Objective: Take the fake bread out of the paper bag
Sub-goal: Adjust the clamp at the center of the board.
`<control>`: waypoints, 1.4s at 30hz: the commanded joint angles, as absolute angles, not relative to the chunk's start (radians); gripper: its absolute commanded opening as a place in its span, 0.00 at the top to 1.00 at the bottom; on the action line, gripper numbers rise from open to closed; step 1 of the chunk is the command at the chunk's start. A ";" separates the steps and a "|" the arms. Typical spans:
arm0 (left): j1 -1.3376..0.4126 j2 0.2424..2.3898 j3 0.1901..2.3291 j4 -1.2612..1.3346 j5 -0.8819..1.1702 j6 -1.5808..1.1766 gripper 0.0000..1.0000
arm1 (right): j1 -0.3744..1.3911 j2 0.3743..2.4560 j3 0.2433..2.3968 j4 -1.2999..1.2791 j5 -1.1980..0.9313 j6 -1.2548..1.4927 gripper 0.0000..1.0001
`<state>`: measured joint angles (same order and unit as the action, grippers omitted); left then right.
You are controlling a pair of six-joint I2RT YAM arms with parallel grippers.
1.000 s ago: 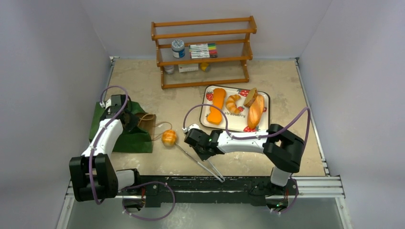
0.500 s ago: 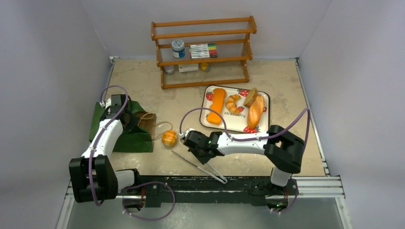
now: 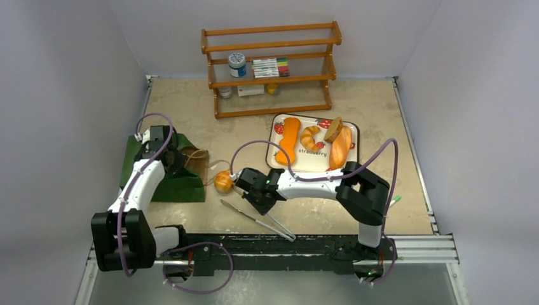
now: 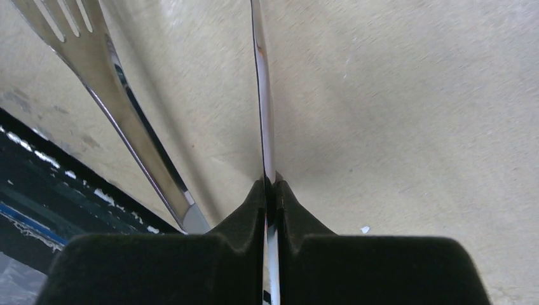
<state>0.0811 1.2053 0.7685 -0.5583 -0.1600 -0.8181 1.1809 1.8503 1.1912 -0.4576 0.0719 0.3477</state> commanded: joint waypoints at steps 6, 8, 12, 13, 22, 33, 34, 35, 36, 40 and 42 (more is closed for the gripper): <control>0.021 1.189 0.789 -0.526 -0.143 -0.781 1.00 | 1.086 1.874 1.261 -0.500 0.075 0.318 1.00; -0.004 1.194 0.793 -0.523 -0.146 -0.772 1.00 | 1.078 1.883 1.264 -0.498 0.075 0.310 1.00; -0.074 1.222 0.810 -0.520 -0.152 -0.750 1.00 | 1.065 1.908 1.272 -0.491 0.076 0.293 1.00; -0.088 1.230 0.816 -0.524 -0.155 -0.745 1.00 | 1.060 1.911 1.273 -0.487 0.075 0.290 1.00; -0.159 1.278 0.862 -0.552 -0.189 -0.695 1.00 | 1.031 1.922 1.271 -0.491 0.096 0.272 1.00; -0.249 1.325 0.906 -0.611 -0.245 -0.636 1.00 | 1.002 1.952 1.300 -0.504 0.140 0.250 1.00; -0.256 1.328 0.908 -0.615 -0.252 -0.634 1.00 | 0.995 1.955 1.301 -0.502 0.138 0.249 1.00; -0.264 1.330 0.911 -0.617 -0.256 -0.633 1.00 | 0.987 1.958 1.302 -0.499 0.135 0.249 1.00; -0.269 1.331 0.912 -0.620 -0.262 -0.632 1.00 | 0.981 1.963 1.304 -0.497 0.132 0.247 1.00; -0.287 1.340 0.924 -0.629 -0.273 -0.628 1.00 | 0.964 1.985 1.329 -0.501 0.121 0.248 1.00; -0.296 1.345 0.925 -0.629 -0.277 -0.629 1.00 | 0.961 2.001 1.347 -0.504 0.120 0.245 0.99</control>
